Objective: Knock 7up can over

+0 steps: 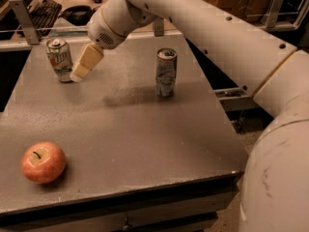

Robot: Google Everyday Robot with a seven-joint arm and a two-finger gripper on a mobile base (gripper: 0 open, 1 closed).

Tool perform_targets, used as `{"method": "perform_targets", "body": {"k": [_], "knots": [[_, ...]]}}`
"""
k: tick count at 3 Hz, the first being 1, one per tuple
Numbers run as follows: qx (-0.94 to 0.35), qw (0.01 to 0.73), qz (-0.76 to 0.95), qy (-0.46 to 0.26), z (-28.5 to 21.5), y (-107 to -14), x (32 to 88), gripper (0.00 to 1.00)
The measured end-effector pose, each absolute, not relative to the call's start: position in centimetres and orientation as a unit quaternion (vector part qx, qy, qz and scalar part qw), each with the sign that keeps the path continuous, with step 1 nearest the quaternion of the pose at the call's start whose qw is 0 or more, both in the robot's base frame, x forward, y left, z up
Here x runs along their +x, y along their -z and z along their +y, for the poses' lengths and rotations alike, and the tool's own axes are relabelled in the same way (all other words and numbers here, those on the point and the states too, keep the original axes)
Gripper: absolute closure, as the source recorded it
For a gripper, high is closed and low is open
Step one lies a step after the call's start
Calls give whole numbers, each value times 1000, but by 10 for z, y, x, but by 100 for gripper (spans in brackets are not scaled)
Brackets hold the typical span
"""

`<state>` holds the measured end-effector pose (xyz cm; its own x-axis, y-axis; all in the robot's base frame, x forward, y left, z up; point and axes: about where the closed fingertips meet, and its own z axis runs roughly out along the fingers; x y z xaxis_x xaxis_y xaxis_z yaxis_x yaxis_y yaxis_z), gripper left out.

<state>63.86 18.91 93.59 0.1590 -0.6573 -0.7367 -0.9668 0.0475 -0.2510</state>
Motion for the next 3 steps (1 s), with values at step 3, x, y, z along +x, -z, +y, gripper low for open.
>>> {"method": "perform_targets", "body": {"k": [3], "knots": [[-635, 396, 608, -265, 256, -911, 645, 0]]}}
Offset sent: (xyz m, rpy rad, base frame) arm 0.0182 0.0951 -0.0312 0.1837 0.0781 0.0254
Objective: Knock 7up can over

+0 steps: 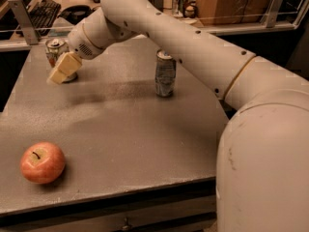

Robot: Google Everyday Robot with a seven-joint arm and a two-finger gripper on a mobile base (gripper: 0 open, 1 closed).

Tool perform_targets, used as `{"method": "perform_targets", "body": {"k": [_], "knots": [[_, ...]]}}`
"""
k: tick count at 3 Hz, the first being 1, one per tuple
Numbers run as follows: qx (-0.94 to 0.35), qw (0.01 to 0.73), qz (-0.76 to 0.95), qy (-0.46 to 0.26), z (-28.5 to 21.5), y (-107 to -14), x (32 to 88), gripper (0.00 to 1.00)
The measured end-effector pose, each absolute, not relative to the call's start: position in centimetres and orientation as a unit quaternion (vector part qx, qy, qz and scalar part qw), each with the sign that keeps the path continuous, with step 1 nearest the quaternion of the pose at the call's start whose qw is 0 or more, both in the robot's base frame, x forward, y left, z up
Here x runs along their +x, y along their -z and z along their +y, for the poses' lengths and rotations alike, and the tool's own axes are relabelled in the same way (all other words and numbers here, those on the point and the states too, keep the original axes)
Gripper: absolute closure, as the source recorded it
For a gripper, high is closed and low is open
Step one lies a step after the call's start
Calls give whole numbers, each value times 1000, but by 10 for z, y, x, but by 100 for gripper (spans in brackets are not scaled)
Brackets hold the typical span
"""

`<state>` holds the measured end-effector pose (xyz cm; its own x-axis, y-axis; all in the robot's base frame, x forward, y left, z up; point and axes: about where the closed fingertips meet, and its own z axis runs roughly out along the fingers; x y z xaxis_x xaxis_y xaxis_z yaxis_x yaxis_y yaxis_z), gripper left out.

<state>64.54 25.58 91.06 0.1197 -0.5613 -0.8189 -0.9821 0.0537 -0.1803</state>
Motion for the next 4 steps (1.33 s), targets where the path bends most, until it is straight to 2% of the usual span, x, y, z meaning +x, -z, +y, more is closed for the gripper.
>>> {"method": "perform_targets", "body": {"k": [2, 3, 4], "knots": [[-631, 419, 593, -272, 268, -901, 657, 0], [-627, 431, 587, -278, 277, -899, 670, 17], [-622, 441, 584, -279, 282, -900, 678, 41]]}}
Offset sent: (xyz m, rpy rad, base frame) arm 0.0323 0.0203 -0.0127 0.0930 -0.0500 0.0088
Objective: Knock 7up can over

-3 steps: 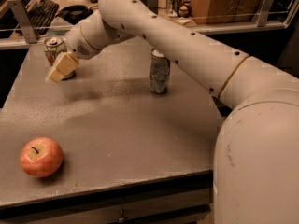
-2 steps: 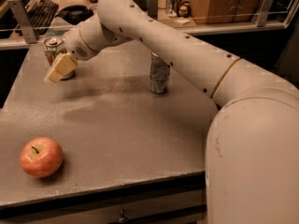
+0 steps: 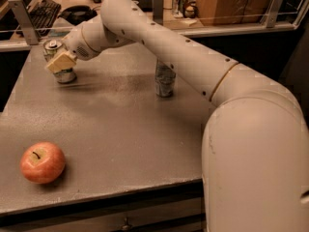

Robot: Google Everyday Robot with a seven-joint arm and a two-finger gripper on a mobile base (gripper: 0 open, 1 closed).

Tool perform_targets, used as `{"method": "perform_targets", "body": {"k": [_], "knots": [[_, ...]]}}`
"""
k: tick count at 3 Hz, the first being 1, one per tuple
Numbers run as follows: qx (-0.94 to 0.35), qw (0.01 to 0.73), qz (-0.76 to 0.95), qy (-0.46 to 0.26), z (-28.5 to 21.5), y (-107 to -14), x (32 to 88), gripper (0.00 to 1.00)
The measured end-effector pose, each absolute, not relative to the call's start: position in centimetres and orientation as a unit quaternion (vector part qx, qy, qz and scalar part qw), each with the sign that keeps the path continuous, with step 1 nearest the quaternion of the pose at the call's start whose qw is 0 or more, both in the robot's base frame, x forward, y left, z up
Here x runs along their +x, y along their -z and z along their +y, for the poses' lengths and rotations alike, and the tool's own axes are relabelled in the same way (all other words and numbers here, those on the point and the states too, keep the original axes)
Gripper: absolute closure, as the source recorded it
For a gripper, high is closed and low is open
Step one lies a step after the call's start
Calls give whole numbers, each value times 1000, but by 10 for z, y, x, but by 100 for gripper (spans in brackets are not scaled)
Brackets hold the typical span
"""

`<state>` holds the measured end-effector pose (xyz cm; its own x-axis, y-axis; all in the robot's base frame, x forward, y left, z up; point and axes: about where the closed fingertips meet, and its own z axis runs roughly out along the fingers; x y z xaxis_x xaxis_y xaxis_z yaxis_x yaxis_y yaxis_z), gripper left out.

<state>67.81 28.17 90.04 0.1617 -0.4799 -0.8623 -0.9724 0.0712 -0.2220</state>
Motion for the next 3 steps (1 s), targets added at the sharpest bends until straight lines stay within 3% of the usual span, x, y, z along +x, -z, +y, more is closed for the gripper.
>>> {"method": "perform_targets", "body": {"k": [2, 3], "knots": [[-639, 421, 593, -252, 262, -928, 670, 87], [-658, 383, 611, -216, 241, -960, 662, 100]]}}
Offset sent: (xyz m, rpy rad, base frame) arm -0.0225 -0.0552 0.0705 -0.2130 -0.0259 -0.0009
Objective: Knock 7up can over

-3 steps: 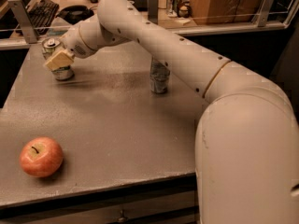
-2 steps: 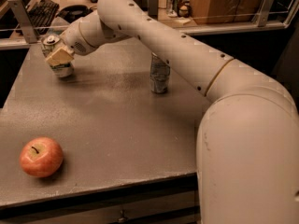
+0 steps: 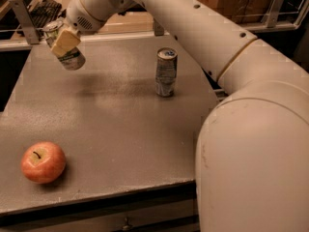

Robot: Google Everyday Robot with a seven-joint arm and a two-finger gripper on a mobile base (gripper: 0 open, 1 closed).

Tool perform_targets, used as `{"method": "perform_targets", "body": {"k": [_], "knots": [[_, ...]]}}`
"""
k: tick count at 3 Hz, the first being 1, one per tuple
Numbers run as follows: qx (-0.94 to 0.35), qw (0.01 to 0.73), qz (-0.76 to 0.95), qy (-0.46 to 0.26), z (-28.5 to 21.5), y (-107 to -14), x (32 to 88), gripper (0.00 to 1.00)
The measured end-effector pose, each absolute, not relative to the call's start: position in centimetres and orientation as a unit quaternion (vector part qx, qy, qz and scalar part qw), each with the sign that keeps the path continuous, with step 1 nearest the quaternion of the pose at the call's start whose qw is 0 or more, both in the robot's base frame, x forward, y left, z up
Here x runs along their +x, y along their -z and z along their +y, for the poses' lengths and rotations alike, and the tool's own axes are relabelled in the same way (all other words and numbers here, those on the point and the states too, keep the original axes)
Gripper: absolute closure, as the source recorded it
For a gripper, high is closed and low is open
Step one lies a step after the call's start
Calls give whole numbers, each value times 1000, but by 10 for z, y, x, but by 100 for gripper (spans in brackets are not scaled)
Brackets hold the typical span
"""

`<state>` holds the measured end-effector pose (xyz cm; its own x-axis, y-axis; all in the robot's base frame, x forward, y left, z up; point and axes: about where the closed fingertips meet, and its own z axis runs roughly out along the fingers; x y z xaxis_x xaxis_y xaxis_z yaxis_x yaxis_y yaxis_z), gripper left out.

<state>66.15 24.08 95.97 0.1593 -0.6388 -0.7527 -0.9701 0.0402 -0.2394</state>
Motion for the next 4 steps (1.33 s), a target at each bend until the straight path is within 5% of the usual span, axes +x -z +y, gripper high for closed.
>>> {"method": "perform_targets", "body": {"k": [2, 4], "knots": [[-689, 229, 668, -166, 179, -947, 616, 100], [-702, 81, 693, -144, 136, -898, 575, 59]]}}
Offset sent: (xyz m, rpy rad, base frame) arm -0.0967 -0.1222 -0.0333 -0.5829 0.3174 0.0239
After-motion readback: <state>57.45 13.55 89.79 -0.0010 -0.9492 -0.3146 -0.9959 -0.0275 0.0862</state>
